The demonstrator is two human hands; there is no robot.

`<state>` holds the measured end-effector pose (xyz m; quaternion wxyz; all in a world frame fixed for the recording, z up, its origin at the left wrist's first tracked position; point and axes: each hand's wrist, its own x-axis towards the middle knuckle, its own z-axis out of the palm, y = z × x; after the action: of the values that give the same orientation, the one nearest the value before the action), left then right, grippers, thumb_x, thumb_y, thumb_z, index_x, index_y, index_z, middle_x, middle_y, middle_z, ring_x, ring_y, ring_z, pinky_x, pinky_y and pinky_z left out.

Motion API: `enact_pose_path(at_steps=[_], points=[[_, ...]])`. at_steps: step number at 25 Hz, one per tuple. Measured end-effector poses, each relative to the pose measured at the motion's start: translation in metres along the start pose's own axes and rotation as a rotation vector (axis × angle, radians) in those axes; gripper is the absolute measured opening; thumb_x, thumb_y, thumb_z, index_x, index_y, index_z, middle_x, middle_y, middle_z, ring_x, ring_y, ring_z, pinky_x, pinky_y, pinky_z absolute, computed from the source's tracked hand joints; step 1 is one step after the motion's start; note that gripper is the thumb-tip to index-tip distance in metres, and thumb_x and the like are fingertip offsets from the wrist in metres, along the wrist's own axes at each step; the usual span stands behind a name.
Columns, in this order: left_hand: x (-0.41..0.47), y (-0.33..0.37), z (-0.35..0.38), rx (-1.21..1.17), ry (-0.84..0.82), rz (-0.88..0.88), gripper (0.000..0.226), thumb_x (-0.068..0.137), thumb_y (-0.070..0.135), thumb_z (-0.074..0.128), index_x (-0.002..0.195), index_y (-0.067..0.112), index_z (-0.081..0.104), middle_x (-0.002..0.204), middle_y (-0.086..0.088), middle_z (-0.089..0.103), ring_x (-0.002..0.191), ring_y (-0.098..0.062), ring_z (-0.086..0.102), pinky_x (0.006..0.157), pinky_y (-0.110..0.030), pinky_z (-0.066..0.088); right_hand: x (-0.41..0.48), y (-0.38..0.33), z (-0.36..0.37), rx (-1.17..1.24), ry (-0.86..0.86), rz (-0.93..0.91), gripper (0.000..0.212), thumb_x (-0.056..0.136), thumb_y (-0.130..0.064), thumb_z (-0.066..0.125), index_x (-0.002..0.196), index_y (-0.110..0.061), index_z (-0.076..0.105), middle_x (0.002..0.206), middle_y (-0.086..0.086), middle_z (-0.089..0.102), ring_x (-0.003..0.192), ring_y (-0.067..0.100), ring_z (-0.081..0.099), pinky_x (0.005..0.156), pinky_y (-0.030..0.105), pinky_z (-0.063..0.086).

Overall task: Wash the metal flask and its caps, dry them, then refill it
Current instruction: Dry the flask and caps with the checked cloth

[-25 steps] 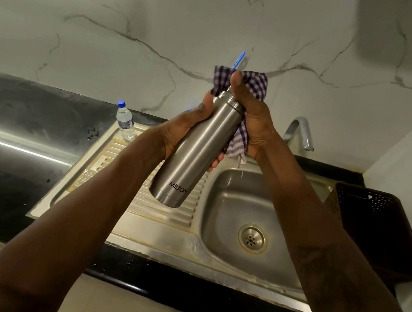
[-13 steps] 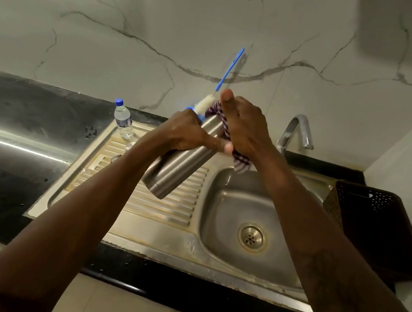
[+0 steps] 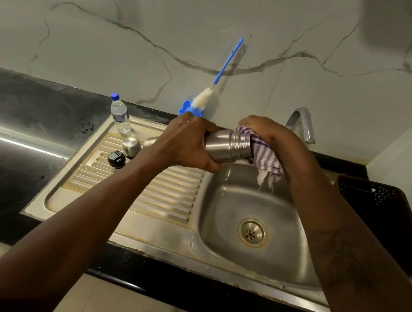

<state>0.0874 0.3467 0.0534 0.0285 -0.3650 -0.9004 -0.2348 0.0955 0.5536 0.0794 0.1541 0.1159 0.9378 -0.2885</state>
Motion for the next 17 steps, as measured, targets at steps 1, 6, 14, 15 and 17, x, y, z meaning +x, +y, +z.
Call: enact_pose_path(at_steps=[1, 6, 14, 15, 17], points=[[0.000, -0.002, 0.001, -0.051, -0.003, -0.031, 0.055, 0.061, 0.054, 0.090, 0.105, 0.028, 0.072, 0.082, 0.014, 0.067, 0.081, 0.002, 0.059, 0.075, 0.000, 0.041, -0.003, 0.002, 0.002, 0.241, 0.029, 0.015, 0.020, 0.100, -0.009, 0.054, 0.107, 0.003, 0.068, 0.094, 0.012, 0.064, 0.084, 0.027, 0.060, 0.071, 0.023, 0.047], [0.008, -0.001, 0.016, -0.635, 0.156, -0.326, 0.049, 0.067, 0.064, 0.089, 0.088, 0.022, 0.075, 0.077, 0.005, 0.076, 0.072, -0.006, 0.073, 0.071, -0.021, 0.058, -0.011, -0.007, 0.034, 1.169, 0.390, 0.108, 0.042, 0.103, -0.045, 0.048, 0.099, -0.010, 0.071, 0.098, 0.008, 0.075, 0.090, 0.023, 0.072, 0.080, 0.037, 0.058], [0.030, 0.015, 0.030, -1.263, 0.223, -0.449, 0.064, 0.094, 0.061, 0.057, 0.133, 0.010, 0.061, 0.116, -0.019, 0.075, 0.103, -0.038, 0.074, 0.093, -0.053, 0.060, -0.016, -0.030, 0.058, 1.006, 0.296, -0.400, 0.069, 0.103, -0.059, 0.040, 0.162, -0.038, 0.011, 0.153, 0.005, 0.051, 0.126, 0.024, 0.061, 0.105, 0.050, 0.051], [0.030, 0.015, 0.029, -1.222, 0.226, -0.444, 0.061, 0.095, 0.058, 0.055, 0.132, 0.010, 0.060, 0.114, -0.019, 0.075, 0.100, -0.037, 0.075, 0.089, -0.052, 0.062, -0.018, -0.034, 0.058, 0.835, 0.333, -0.409, 0.070, 0.103, -0.062, 0.036, 0.161, -0.044, 0.003, 0.160, 0.002, 0.042, 0.133, 0.023, 0.056, 0.109, 0.049, 0.047], [0.031, 0.014, 0.027, -1.195, 0.237, -0.423, 0.056, 0.098, 0.051, 0.052, 0.131, 0.006, 0.059, 0.107, -0.018, 0.075, 0.090, -0.031, 0.076, 0.079, -0.043, 0.063, -0.027, -0.041, 0.055, 0.714, 0.393, -0.388, 0.067, 0.104, -0.063, 0.031, 0.162, -0.042, 0.005, 0.156, 0.002, 0.046, 0.127, 0.020, 0.058, 0.105, 0.039, 0.048]])
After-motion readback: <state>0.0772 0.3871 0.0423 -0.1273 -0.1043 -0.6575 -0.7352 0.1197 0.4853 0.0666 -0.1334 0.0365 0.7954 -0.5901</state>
